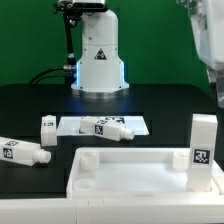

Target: Assemble desk

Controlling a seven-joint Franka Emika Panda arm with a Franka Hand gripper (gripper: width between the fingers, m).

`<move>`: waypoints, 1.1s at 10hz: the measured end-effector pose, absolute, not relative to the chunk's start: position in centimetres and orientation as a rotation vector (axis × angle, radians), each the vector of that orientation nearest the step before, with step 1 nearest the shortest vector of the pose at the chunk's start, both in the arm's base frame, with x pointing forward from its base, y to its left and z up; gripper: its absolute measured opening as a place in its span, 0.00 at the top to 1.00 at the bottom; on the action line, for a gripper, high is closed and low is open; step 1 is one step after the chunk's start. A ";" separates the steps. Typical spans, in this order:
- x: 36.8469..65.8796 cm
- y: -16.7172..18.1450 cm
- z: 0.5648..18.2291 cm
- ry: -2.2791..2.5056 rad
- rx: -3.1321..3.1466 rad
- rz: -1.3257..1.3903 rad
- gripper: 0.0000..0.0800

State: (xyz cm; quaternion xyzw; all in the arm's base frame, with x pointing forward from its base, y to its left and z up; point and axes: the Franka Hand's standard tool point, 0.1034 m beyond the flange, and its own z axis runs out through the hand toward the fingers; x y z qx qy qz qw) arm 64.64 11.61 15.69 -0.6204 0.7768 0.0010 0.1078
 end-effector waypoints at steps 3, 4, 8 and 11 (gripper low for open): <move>62.3 9.2 16.6 2.057 -2.083 -0.027 0.19; 62.3 9.3 16.4 2.026 -2.117 -0.030 0.19; 60.6 8.3 15.1 2.064 -2.074 -0.014 0.19; 55.0 4.7 11.8 2.181 -2.021 0.059 0.19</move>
Offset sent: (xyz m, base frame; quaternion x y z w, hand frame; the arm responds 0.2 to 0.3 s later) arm 0.0000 0.0000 0.0000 0.0000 0.0000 -0.1938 0.9810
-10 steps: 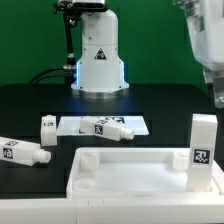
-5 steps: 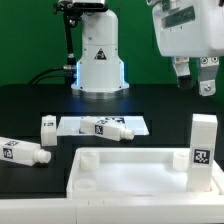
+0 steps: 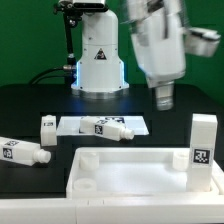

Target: Assemble desk

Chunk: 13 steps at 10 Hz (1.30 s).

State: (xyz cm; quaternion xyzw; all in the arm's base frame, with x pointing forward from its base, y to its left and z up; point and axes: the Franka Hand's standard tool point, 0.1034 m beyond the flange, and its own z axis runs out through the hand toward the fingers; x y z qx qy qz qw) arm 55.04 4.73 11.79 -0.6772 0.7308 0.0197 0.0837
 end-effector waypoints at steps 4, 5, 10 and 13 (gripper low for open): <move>55.3 5.1 11.7 2.183 -2.011 0.059 0.19; 53.8 4.5 10.4 2.238 -1.958 0.068 0.19; 46.9 2.8 6.6 2.371 -1.951 0.144 0.19; 46.1 2.6 5.9 2.450 -1.868 0.163 0.19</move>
Offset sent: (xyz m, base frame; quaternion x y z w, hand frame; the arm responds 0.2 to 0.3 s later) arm 0.0000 0.0000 0.0000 0.0000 0.0000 0.0000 1.0000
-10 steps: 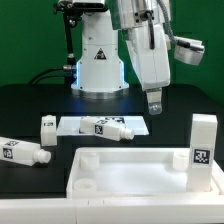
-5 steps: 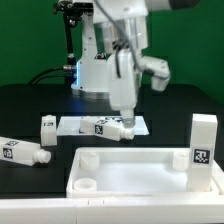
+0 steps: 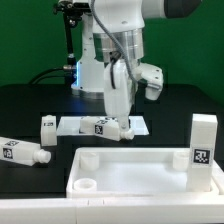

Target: Assemble desk

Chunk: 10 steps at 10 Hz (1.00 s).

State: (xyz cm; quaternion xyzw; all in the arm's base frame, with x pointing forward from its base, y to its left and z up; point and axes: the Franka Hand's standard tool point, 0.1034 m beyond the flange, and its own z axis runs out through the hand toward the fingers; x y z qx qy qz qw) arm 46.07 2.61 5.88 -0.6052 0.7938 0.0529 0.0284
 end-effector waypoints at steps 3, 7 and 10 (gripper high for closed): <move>40.2 1.7 3.1 2.602 -1.779 0.163 0.19; 38.0 1.5 0.8 2.639 -1.846 0.195 0.19; 38.1 1.5 0.6 2.640 -1.853 0.197 0.19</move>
Offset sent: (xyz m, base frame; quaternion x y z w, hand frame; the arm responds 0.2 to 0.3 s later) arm -0.0464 -0.0149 -0.0271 -0.0082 0.0468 0.0363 0.9982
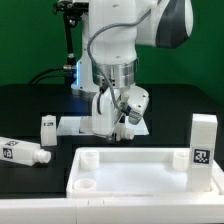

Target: Assemble desk

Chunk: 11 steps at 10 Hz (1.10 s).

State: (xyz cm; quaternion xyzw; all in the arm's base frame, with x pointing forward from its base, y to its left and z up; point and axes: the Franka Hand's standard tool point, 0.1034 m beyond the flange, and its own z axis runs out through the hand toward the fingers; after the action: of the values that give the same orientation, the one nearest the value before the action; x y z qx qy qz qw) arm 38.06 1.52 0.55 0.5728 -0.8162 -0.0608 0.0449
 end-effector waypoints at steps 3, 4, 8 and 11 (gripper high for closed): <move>38.2 1.9 0.6 -2.432 1.827 -0.196 0.55; 38.9 3.7 1.0 -2.303 1.971 -0.198 0.55; 38.5 7.2 1.2 -1.840 2.382 -0.284 0.64; 38.5 7.3 1.2 -1.592 2.575 -0.300 0.64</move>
Offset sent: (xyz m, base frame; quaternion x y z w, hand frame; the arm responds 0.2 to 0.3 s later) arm 0.0280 0.0283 0.0214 -0.0232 0.0552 -0.2279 0.9718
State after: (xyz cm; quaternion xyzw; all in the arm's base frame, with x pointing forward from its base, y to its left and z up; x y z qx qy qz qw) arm 38.50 7.28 1.18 0.8454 -0.5227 -0.0985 0.0495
